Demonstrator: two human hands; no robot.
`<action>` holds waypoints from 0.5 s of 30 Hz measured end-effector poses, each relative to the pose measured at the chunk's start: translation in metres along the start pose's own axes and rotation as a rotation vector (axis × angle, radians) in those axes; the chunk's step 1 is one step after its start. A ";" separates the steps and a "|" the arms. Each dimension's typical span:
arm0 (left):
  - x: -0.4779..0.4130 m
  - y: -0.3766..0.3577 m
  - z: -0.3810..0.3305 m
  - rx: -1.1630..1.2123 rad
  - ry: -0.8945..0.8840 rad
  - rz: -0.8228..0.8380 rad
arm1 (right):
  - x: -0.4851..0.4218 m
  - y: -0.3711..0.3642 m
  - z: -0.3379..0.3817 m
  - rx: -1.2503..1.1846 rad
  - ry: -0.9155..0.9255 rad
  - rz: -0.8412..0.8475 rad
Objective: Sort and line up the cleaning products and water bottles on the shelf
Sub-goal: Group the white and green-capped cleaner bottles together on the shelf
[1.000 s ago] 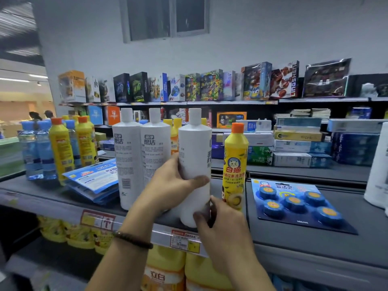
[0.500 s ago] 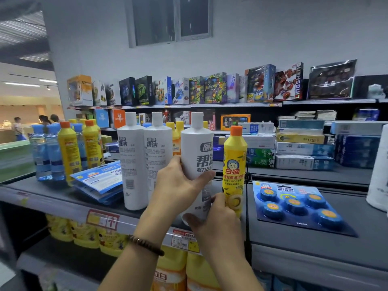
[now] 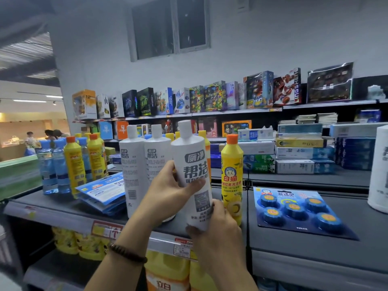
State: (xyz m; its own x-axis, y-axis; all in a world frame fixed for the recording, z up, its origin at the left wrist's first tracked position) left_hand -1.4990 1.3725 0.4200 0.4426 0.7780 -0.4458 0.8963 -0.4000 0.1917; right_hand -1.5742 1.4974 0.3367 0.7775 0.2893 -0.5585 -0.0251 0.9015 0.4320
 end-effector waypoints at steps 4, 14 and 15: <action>0.018 -0.005 -0.027 0.061 -0.114 -0.069 | 0.000 0.025 0.002 -0.078 0.007 -0.041; 0.048 -0.062 -0.091 0.075 -0.346 -0.074 | -0.007 0.103 -0.025 -0.044 0.015 -0.221; 0.051 -0.073 -0.096 0.074 -0.366 -0.059 | -0.008 0.112 -0.032 -0.030 0.002 -0.248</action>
State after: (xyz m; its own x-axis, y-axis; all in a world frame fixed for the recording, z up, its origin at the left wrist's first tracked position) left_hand -1.5394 1.4878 0.4676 0.3388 0.5815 -0.7396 0.9092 -0.4045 0.0985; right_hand -1.6031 1.6059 0.3672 0.7611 0.0588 -0.6459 0.1475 0.9541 0.2607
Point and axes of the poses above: each hand's wrist, its own x-axis away from the middle knuckle, its own y-axis out of the back of the hand, z = x × y, the point moved 4 cm from there along -x, towards the middle knuckle, and after that the axes turned 15 degrees about -z, right-handed, at the moved point
